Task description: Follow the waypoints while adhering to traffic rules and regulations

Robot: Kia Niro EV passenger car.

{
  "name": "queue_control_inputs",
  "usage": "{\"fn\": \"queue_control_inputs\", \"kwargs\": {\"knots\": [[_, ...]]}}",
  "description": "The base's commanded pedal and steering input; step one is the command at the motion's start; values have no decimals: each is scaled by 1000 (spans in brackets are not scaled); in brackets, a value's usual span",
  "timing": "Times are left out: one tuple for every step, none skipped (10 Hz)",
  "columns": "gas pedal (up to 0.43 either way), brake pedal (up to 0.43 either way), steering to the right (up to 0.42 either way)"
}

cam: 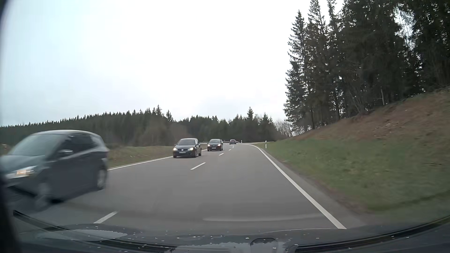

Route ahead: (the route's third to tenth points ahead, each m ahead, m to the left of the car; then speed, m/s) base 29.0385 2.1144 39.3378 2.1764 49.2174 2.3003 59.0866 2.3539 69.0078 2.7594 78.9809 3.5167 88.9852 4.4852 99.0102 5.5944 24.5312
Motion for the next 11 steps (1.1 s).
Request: {"fn": "queue_control_inputs", "kwargs": {"knots": [[220,0,6],[209,0,3],[197,0,2],[189,0,2],[177,0,1],[177,0,1],[169,0,1],[157,0,0],[157,0,-4],[157,0,-6],[157,0,-8]]}}
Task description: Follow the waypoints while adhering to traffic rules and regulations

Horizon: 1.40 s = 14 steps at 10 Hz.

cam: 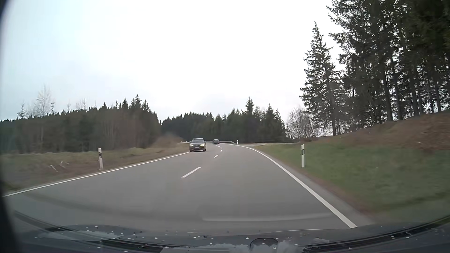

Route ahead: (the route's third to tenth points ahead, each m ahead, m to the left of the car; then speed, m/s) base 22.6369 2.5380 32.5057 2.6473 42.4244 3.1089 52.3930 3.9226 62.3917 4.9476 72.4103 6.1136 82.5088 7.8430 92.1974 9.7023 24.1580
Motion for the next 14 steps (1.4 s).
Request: {"fn": "queue_control_inputs", "kwargs": {"knots": [[157,0,-9],[157,0,-10],[157,0,-11],[157,0,-11],[157,0,-11],[157,0,-11],[157,0,-11],[157,0,-12],[157,0,-13],[169,0,-14],[169,0,-15],[169,0,-16],[169,0,-16],[177,0,-16]]}}
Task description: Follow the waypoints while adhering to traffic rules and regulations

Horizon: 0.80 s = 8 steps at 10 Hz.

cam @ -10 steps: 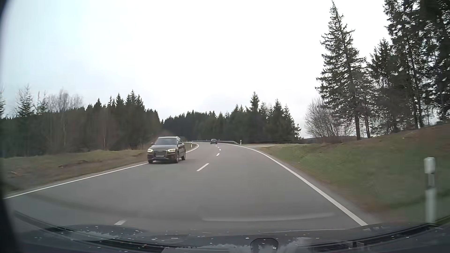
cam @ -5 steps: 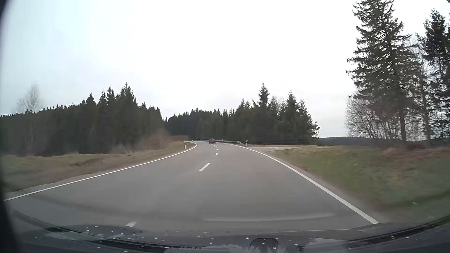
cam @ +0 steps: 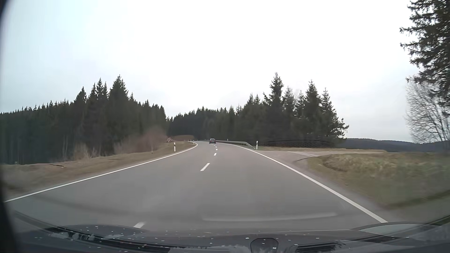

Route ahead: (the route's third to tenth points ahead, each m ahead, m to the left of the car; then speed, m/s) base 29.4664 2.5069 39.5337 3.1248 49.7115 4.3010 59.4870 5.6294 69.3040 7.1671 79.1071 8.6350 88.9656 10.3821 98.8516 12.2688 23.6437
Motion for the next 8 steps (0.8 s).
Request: {"fn": "queue_control_inputs", "kwargs": {"knots": [[189,0,-16],[209,0,-16],[220,0,-16],[228,0,-16],[228,0,-16],[228,0,-16],[228,0,-16],[228,0,-15]]}}
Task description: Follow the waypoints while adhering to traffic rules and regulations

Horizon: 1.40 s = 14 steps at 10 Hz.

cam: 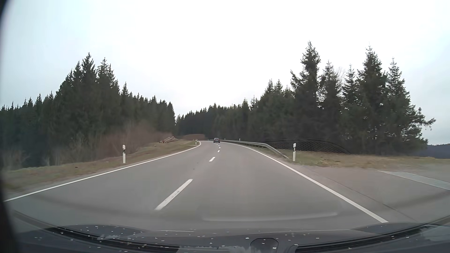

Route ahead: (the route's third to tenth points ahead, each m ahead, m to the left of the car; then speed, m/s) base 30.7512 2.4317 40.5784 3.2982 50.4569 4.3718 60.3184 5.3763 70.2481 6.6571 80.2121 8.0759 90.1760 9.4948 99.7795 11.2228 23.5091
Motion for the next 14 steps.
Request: {"fn": "queue_control_inputs", "kwargs": {"knots": [[228,0,-15],[228,0,-14],[228,0,-15],[228,0,-14],[228,0,-13],[228,0,-12],[228,0,-11],[228,0,-11],[228,0,-11],[228,0,-11],[240,0,-11],[260,0,-11],[260,0,-11],[260,0,-11]]}}
